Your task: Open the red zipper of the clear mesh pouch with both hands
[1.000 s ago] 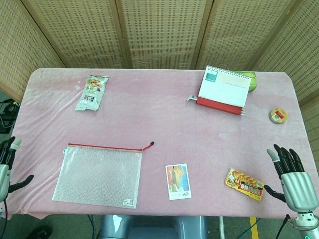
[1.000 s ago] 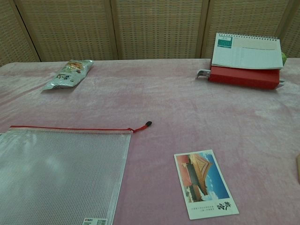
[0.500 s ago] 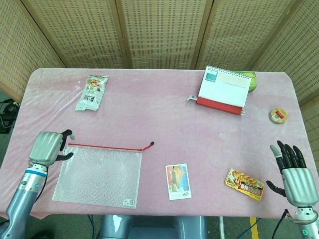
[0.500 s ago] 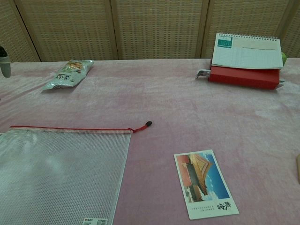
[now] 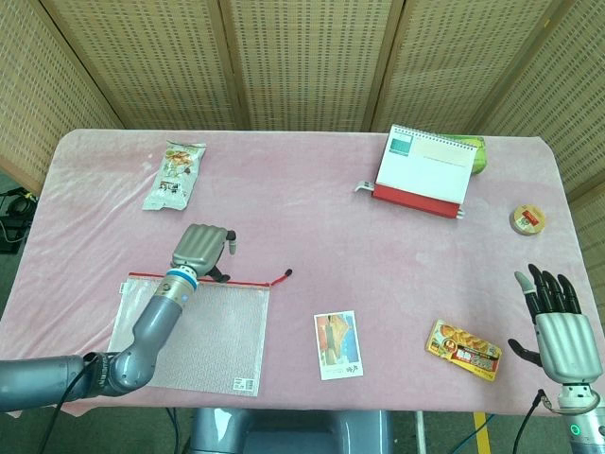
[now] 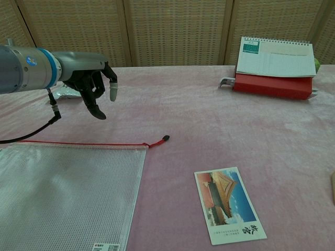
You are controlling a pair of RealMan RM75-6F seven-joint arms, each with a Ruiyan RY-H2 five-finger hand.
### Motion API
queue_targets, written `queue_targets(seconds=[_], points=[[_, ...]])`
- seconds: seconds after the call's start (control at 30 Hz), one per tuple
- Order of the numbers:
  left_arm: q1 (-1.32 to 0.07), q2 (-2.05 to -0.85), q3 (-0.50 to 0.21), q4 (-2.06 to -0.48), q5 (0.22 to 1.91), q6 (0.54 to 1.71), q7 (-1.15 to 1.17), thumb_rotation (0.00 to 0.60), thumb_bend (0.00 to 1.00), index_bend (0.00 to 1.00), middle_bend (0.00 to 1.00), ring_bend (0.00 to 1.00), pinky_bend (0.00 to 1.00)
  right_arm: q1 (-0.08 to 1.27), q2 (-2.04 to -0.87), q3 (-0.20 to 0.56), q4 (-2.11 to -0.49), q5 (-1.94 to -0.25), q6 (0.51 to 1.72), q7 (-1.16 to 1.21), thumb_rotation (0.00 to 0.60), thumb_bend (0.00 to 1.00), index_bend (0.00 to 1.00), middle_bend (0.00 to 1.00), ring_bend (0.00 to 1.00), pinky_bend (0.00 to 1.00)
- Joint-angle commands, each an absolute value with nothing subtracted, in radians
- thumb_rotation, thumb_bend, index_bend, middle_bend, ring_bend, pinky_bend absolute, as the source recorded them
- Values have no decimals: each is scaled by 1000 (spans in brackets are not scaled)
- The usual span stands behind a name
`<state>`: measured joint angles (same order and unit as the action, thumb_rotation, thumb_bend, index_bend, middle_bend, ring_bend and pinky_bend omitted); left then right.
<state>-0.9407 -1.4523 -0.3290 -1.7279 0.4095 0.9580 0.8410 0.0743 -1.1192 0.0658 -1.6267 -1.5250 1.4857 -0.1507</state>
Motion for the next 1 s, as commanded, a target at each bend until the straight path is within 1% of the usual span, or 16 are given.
queue_targets(seconds=[0.03, 0.17, 0.33, 0.67, 0.87, 1.0], points=[[-1022, -1529, -321, -1640, 333, 909, 854, 600, 192, 442, 810, 868, 976, 78, -1125, 68, -1619, -1511, 1474, -154, 600, 0, 0, 0, 0, 0], [-1067, -1577, -303, -1577, 287, 902, 846, 600, 197, 433, 810, 868, 976, 81, -1126, 72, -1613, -1503, 1471, -152, 600, 0, 0, 0, 0, 0], [-1103, -1621, -288, -1515, 240, 874, 820, 600, 236, 407, 810, 867, 976, 82, -1125, 71, -1612, -1503, 1471, -146, 600, 0, 0, 0, 0, 0], [-1163, -1700, -264, -1419, 188, 858, 791, 600, 262, 403, 810, 868, 976, 84, -1121, 73, -1610, -1493, 1467, -134, 600, 0, 0, 0, 0, 0], [-1180, -1719, -261, -1398, 172, 870, 777, 600, 284, 410, 810, 868, 976, 84, -1117, 75, -1608, -1489, 1467, -122, 600, 0, 0, 0, 0, 0], [-1184, -1722, -254, -1396, 166, 871, 776, 600, 285, 439, 810, 868, 976, 85, -1116, 74, -1606, -1489, 1467, -119, 600, 0, 0, 0, 0, 0]])
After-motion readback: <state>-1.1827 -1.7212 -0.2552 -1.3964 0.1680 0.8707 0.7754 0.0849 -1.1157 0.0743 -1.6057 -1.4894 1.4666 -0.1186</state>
